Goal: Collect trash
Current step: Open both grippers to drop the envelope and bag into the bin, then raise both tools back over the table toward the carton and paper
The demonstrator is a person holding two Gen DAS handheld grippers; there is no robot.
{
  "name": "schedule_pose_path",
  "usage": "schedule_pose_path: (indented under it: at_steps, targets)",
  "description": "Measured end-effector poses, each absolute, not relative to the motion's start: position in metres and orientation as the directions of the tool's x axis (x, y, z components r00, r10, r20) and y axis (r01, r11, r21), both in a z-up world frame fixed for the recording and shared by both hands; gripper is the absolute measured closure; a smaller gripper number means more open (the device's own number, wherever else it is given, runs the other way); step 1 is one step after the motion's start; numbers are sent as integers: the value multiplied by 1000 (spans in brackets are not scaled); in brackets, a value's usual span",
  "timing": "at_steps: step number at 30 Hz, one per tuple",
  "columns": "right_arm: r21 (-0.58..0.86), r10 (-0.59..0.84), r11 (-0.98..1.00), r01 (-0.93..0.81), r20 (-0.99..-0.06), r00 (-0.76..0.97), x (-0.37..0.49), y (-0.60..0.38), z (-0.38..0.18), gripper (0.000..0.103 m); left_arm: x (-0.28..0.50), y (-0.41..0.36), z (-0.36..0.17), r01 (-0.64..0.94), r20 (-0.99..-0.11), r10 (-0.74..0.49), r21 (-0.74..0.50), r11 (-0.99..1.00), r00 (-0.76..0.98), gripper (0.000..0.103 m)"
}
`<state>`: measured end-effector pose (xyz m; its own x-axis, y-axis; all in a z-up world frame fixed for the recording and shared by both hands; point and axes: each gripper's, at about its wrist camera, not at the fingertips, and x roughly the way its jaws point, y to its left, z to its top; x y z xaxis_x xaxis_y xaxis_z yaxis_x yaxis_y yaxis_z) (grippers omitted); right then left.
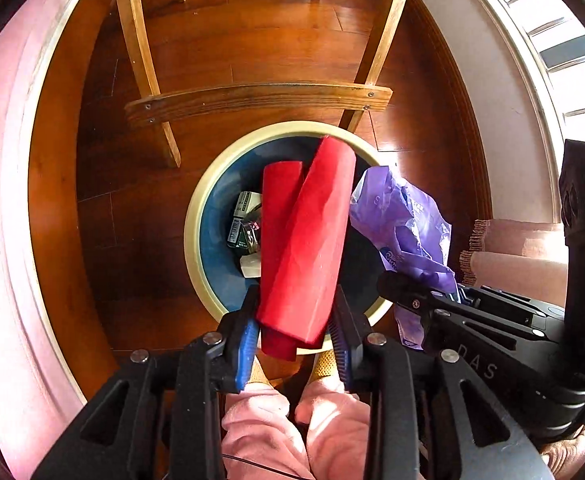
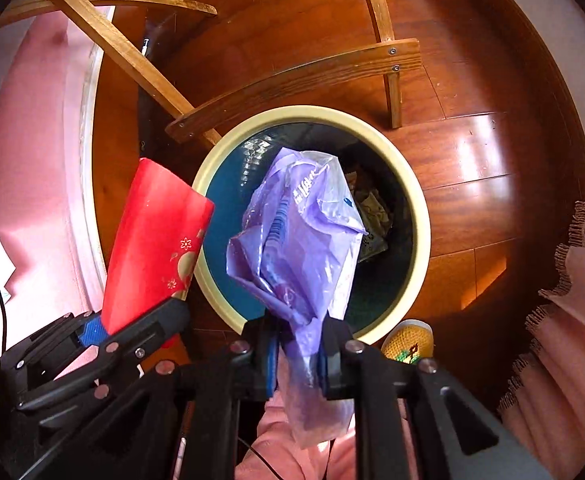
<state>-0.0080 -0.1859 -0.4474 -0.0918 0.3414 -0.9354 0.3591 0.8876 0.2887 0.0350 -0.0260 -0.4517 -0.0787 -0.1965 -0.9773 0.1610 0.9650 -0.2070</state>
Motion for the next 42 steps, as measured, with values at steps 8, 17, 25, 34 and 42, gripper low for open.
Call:
schedule_pose_path:
  at_steps: [8,17,25,34,42]
  targets:
    - [290,340,885,363,-937,-81,2,-186,-459,77,44,-5,-451,105,-985,-169,-172,979,-38,30]
    - [301,332,884,357,-943,-28,2,-187,-443,35,39,21,-424,68,-990,-128,-125,990,49,5]
    - [329,353,874,358,-936,0,-4,-179,-408,35,32,32,-389,55,-988,-123,-118,991,94,4]
    - [354,354,877,326,-933,63,-5,-175,-336,35,26,37,-320,33,-983,-125,-121,992,138,4]
    - [382,367,890,248,-924,106,-7,-176,-234,33,19,40,-213,32,-965,-123,-119,992,232,4]
